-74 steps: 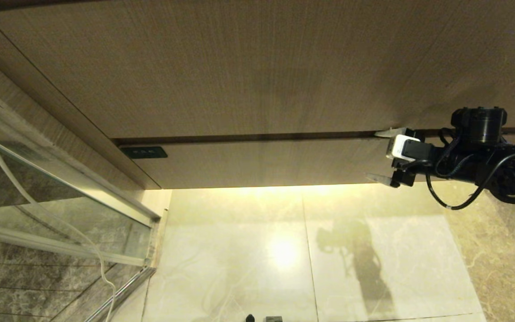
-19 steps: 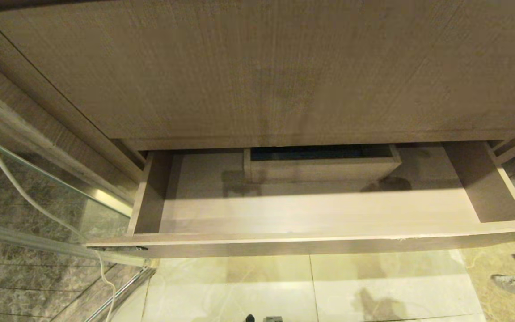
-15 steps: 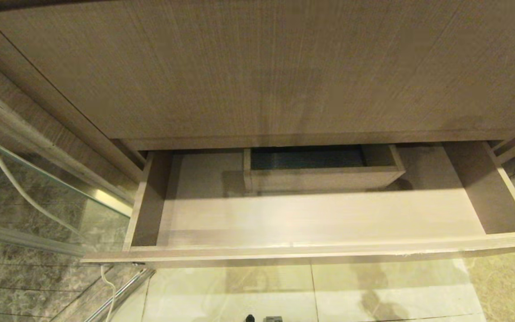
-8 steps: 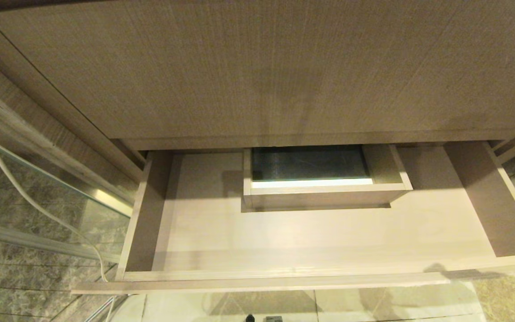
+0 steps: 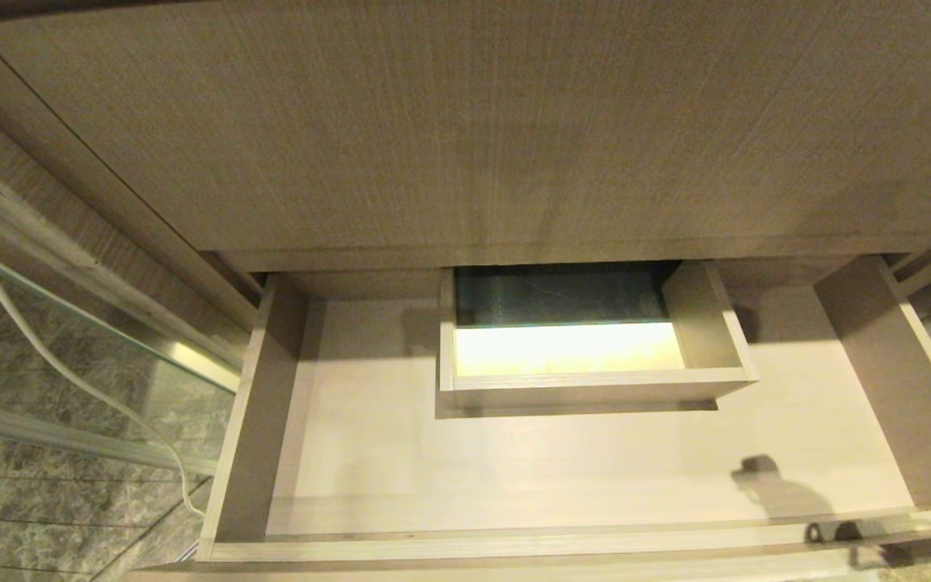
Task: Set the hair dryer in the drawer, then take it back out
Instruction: Pull open the drawer, then pick up the hairdryer
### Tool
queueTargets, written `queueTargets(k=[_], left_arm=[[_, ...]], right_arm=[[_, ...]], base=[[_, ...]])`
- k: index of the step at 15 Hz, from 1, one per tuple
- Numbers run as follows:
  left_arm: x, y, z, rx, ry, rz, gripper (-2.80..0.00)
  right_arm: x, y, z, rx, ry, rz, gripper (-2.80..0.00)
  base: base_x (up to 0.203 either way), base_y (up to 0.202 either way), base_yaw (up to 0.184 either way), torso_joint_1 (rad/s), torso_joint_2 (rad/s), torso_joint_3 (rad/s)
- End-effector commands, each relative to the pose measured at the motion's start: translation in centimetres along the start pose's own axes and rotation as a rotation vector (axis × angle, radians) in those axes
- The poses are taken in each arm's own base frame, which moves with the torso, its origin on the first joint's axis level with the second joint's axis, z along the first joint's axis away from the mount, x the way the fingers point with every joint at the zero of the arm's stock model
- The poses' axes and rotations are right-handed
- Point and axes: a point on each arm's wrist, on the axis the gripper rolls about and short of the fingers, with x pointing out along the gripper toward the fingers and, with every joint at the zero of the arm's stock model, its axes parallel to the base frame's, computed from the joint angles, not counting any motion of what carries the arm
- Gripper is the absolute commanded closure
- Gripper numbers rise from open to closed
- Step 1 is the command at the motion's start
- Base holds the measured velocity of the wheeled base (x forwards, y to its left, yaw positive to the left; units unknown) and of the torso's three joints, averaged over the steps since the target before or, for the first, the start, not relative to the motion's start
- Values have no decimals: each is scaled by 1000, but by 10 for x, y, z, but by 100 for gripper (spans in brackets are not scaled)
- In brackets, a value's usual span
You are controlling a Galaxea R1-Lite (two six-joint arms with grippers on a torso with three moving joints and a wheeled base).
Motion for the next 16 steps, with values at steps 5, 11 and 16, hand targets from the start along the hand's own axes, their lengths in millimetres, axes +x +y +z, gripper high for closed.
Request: queueTargets(k=[5, 11, 16], left_arm=[[0, 0, 0, 0, 2, 0, 0], [0, 0, 0, 0, 0, 0, 0], [0, 0, 0, 0, 2, 0, 0]], right_arm=[[44, -5, 9, 72, 92, 24, 0], [-2, 4, -6, 167, -41, -27, 0], [-64, 33, -56, 269, -269, -88, 0]], base=[[0, 0, 0, 0, 0, 0], [0, 0, 0, 0, 0, 0], [0, 0, 0, 0, 0, 0]])
